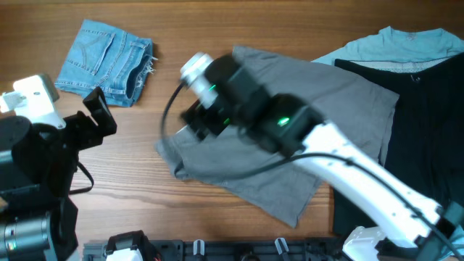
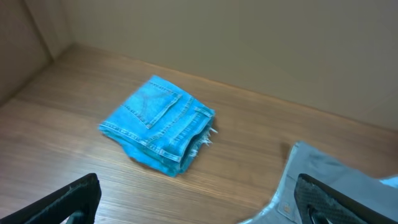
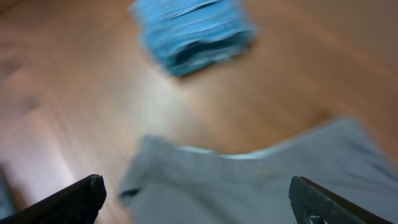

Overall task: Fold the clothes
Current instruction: 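Grasp the grey shorts with the right gripper and drag them left, then grasp the shorts' left edge with the left gripper and pull left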

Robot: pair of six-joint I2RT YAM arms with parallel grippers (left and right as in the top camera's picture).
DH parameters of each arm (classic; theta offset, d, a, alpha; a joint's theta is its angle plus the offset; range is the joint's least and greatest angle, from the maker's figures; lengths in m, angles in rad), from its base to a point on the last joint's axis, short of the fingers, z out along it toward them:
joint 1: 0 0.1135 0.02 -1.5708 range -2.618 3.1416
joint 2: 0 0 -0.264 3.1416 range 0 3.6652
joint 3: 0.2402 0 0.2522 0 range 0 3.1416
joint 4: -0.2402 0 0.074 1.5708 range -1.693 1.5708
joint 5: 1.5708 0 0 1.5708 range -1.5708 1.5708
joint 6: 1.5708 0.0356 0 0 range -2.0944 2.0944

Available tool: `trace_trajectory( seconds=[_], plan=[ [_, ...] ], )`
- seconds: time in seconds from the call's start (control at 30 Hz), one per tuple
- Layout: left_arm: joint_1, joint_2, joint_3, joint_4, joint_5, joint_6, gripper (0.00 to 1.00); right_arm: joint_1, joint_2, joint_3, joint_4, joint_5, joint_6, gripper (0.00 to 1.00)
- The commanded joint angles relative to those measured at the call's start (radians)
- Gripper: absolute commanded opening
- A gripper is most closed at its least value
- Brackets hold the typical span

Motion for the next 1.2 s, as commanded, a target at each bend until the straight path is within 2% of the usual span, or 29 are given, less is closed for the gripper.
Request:
trace_trajectory(
  seconds=[0.0, 0.13, 0.23, 0.27, 0.3, 0.4, 0.47, 0.67, 0.77, 0.83, 0.87, 0.97, 1.03, 1.07, 1.17],
  plan=[
    [-0.018, 0.15, 0.012, 0.016, 0.213, 0.005, 1.0, -0.247, -0.156, 0.054, 0.006, 0.011, 0.198, 1.0],
    [-0.138, 0.473, 0.012, 0.083, 0.324, 0.062, 1.0, -0.511, -0.184, 0.054, -0.043, -0.231, 0.31, 0.98],
    [-0.174, 0.666, 0.012, 0.204, 0.336, 0.061, 1.0, -0.607, -0.175, 0.053, -0.143, -0.279, 0.315, 0.98],
    [-0.187, 0.731, 0.012, 0.254, 0.347, 0.062, 0.88, -0.623, -0.171, 0.053, -0.168, -0.275, 0.313, 0.98],
    [-0.204, 0.789, 0.012, 0.288, 0.359, 0.062, 0.86, -0.626, -0.169, 0.052, -0.178, -0.275, 0.307, 0.98],
    [-0.291, 0.997, 0.012, 0.357, 0.359, 0.129, 0.92, -0.628, -0.158, 0.052, -0.185, -0.275, 0.304, 0.98],
    [-0.376, 1.125, 0.012, 0.404, 0.358, 0.237, 0.94, -0.628, -0.142, 0.051, -0.185, -0.264, 0.29, 0.98],
    [-0.479, 1.223, 0.012, 0.467, 0.279, 0.28, 0.92, -0.628, -0.075, 0.051, -0.219, -0.265, 0.29, 0.98],
    [-0.496, 1.267, 0.012, 0.458, 0.29, 0.278, 0.76, -0.628, -0.063, 0.051, -0.22, -0.265, 0.29, 0.97],
    [-0.512, 1.286, 0.011, 0.438, 0.344, 0.271, 0.57, -0.628, -0.063, 0.051, -0.22, -0.265, 0.29, 0.96],
    [-0.531, 1.292, 0.011, 0.42, 0.37, 0.271, 0.42, -0.628, -0.063, 0.051, -0.22, -0.265, 0.29, 0.96],
    [-0.568, 1.292, 0.011, 0.41, 0.37, 0.272, 0.22, -0.628, -0.063, 0.051, -0.22, -0.265, 0.29, 0.95],
    [-0.575, 1.292, 0.011, 0.41, 0.349, 0.271, 0.04, -0.628, -0.063, 0.051, -0.221, -0.265, 0.29, 0.95],
    [-0.568, 1.29, 0.013, 0.415, 0.305, 0.266, 0.04, -0.628, -0.063, 0.051, -0.221, -0.265, 0.29, 0.95],
    [-0.504, 1.271, 0.066, 0.384, -0.048, 0.032, 0.04, -0.628, -0.063, 0.051, -0.223, -0.265, 0.29, 0.95]
  ],
)
